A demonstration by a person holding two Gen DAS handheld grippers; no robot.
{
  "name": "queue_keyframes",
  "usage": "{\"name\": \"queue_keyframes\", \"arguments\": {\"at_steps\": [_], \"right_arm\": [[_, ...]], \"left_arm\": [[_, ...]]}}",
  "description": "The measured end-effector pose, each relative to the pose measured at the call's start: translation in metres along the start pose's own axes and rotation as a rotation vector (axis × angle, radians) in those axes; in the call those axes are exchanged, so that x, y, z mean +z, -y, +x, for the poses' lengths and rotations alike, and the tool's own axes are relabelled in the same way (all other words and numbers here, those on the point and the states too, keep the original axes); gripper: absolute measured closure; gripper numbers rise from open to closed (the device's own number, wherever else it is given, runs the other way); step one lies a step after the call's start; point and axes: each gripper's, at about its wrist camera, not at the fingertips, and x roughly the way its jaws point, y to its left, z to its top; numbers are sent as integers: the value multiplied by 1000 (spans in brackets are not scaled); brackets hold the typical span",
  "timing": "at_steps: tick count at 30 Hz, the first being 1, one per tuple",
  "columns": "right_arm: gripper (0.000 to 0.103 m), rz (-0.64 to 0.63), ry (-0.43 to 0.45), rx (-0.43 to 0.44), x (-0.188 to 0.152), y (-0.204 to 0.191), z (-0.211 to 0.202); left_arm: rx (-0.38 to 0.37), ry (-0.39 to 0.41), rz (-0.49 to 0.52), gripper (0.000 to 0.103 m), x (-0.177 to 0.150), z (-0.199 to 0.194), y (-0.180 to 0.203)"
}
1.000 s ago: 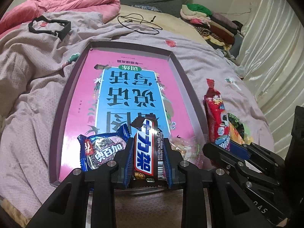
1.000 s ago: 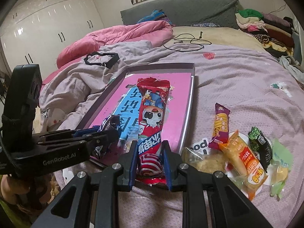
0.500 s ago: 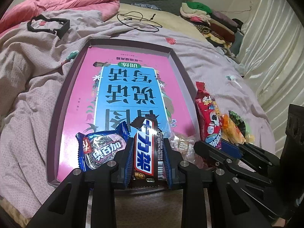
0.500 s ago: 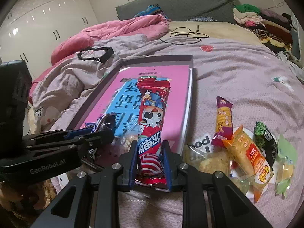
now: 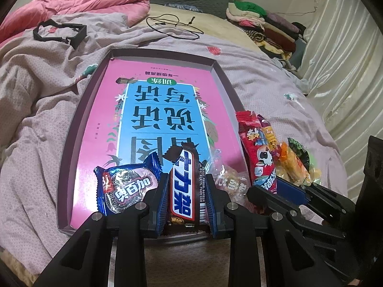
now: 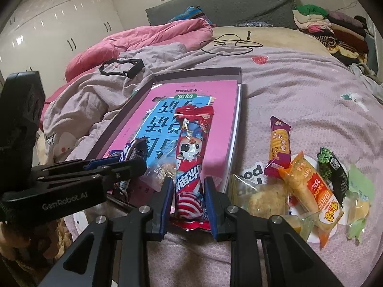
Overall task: Organize snacks
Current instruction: 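Carry the chocolate bar onto the tray with the left tool while the right lowers the red packet, then open the left tool releasing the chocolate bar while the right tool releases the red packet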
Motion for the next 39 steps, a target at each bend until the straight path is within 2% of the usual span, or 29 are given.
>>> {"name": "queue_keyframes", "arguments": {"at_steps": [10, 14, 21, 27, 39], "right_arm": [[71, -25, 29, -8, -3, -6, -12], [71, -27, 33, -36, -4, -4, -15], [71, -18, 33, -18, -6, -1, -17], [71, -73, 36, -17, -4, -14, -13], [70, -111, 8, -7, 1, -23, 2]], "left_arm": [[0, 0, -3, 74, 1, 0, 0], [2, 1, -3, 74, 1, -1, 0], [3, 2, -4, 74, 1, -2, 0], [8, 1, -5, 74, 1, -3, 0], [12, 5, -13, 67, 1, -4, -1]]}}
